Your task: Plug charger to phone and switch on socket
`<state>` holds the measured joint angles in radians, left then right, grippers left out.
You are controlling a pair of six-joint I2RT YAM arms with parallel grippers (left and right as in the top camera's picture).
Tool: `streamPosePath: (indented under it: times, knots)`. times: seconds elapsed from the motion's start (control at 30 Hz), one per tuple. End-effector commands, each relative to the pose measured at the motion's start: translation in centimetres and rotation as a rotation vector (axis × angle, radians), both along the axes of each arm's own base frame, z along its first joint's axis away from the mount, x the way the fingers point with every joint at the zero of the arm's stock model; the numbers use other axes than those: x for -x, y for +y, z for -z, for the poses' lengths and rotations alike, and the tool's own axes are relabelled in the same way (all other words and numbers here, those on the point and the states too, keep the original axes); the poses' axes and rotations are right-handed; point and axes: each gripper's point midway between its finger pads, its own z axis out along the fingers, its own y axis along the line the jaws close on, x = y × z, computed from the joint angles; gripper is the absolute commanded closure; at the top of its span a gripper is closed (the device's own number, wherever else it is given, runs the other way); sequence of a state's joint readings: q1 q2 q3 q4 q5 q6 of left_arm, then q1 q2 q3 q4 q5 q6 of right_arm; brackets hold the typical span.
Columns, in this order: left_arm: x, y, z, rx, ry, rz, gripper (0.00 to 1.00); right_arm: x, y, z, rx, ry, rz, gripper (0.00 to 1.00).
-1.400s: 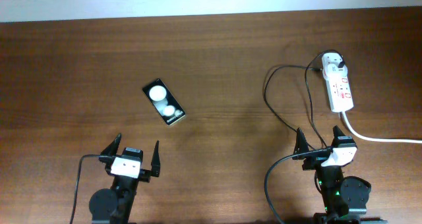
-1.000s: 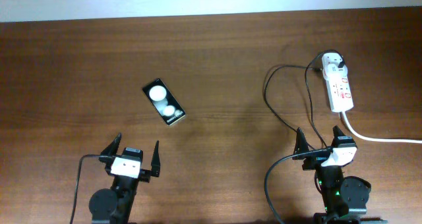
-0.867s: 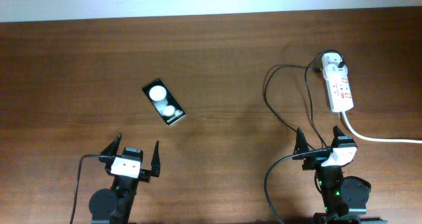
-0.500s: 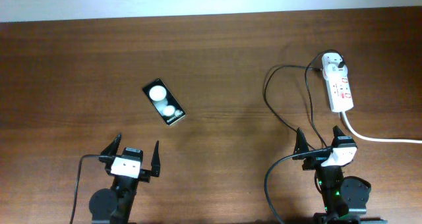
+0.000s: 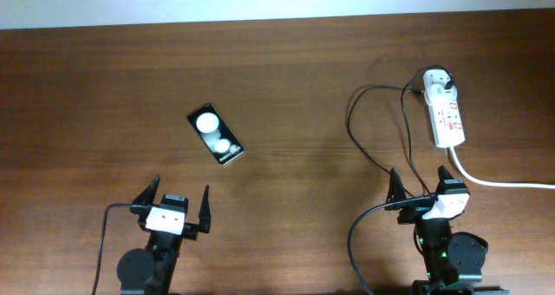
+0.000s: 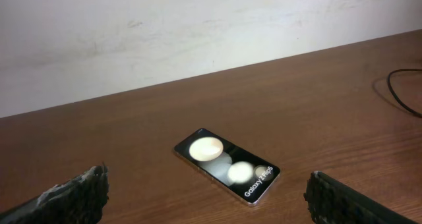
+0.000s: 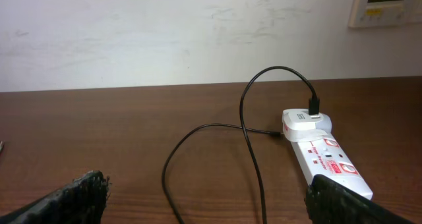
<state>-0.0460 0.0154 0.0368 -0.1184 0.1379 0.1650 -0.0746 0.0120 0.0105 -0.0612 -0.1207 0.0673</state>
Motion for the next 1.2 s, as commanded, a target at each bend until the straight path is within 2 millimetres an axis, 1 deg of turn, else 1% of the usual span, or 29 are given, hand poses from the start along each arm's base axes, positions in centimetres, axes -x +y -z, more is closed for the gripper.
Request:
streamPosePath:
  times: [0.0, 0.23, 0.27, 0.37, 0.47, 0.63, 0.67, 0.7, 0.77, 0.93, 1.07, 1.17]
  knots:
    - [0.0, 0.1, 0.0, -0.012, -0.005, -0.002, 0.01, 0.0, 0.3, 0.3, 0.004, 0.005, -0.011, 0.01]
    - [0.0, 0.1, 0.0, -0.008, -0.004, -0.003, 0.01, 0.0, 0.3, 0.3, 0.004, 0.005, -0.011, 0.01]
    - [0.0, 0.1, 0.0, 0.009, -0.002, -0.005, 0.01, 0.0, 0.3, 0.3, 0.004, 0.005, -0.011, 0.01]
    - [0.1, 0.1, -0.3, 0.144, 0.018, -0.017, 0.01, 0.0, 0.3, 0.3, 0.004, 0.005, -0.011, 0.01]
    - [0.7, 0.0, -1.8, 0.151, 0.033, -0.015, 0.01, 0.0, 0.3, 0.3, 0.004, 0.005, -0.011, 0.01]
    - [2.9, 0.1, -6.6, 0.151, 0.027, -0.015, 0.01, 0.0, 0.3, 0.3, 0.004, 0.005, -0.011, 0.01]
    - [3.3, 0.2, -7.4, 0.151, 0.024, -0.015, 0.01, 0.0, 0.3, 0.3, 0.004, 0.005, -0.011, 0.01]
    - [3.5, 0.2, -7.8, 0.15, 0.032, -0.016, 0.01, 0.0, 0.3, 0.3, 0.004, 0.005, -0.011, 0.01]
    - [3.6, 0.2, -7.9, 0.149, 0.059, -0.018, 0.01, 0.0, 0.3, 0.3, 0.004, 0.005, -0.011, 0.01]
    - [3.2, 0.2, -7.2, 0.146, 0.117, -0.022, 0.01, 0.0, 0.3, 0.3, 0.004, 0.005, -0.011, 0.01]
    - [2.7, 0.1, -7.9, 0.144, 0.156, -0.025, 0.01, 0.0, 0.3, 0.3, 0.004, 0.005, -0.011, 0.01]
    - [2.5, 0.1, -8.0, 0.141, 0.207, -0.028, 0.01, 0.0, 0.3, 0.3, 0.004, 0.005, -0.011, 0.01]
